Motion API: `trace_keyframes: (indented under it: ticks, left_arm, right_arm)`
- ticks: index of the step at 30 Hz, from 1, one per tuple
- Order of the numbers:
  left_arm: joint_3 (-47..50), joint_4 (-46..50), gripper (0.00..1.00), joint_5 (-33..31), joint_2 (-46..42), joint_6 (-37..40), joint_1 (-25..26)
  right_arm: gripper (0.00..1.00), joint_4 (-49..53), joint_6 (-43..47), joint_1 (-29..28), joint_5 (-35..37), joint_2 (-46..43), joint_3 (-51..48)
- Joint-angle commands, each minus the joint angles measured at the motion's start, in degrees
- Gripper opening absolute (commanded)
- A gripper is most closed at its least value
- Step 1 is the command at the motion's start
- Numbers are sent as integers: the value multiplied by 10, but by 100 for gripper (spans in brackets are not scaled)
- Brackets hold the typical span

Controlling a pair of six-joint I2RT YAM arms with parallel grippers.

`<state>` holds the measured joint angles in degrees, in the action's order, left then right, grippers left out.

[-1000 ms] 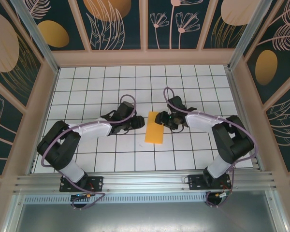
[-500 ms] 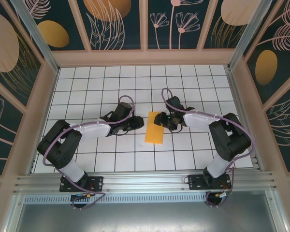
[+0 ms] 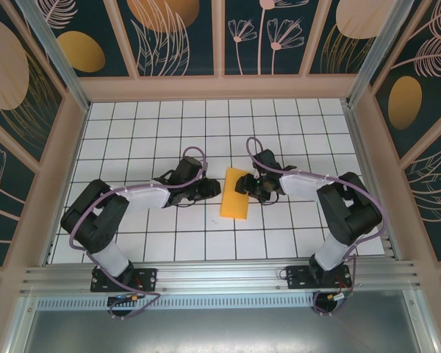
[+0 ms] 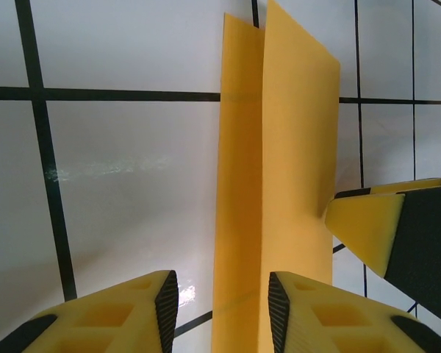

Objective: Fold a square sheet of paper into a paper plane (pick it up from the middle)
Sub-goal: Fold the triangle a second time at the center of the table.

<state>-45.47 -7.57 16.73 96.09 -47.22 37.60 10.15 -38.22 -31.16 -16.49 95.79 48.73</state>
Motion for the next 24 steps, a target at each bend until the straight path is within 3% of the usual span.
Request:
trace_keyframes:
  ticks: [1, 24]
  left_arm:
    - [-6, -20, 41, 20, 12, -8, -2]
    - [-11, -141, 41, 167, 85, -55, -2]
  right_arm:
    - [57, -10, 9, 13, -21, 3, -17]
    - [56, -18, 10, 17, -30, -1, -27]
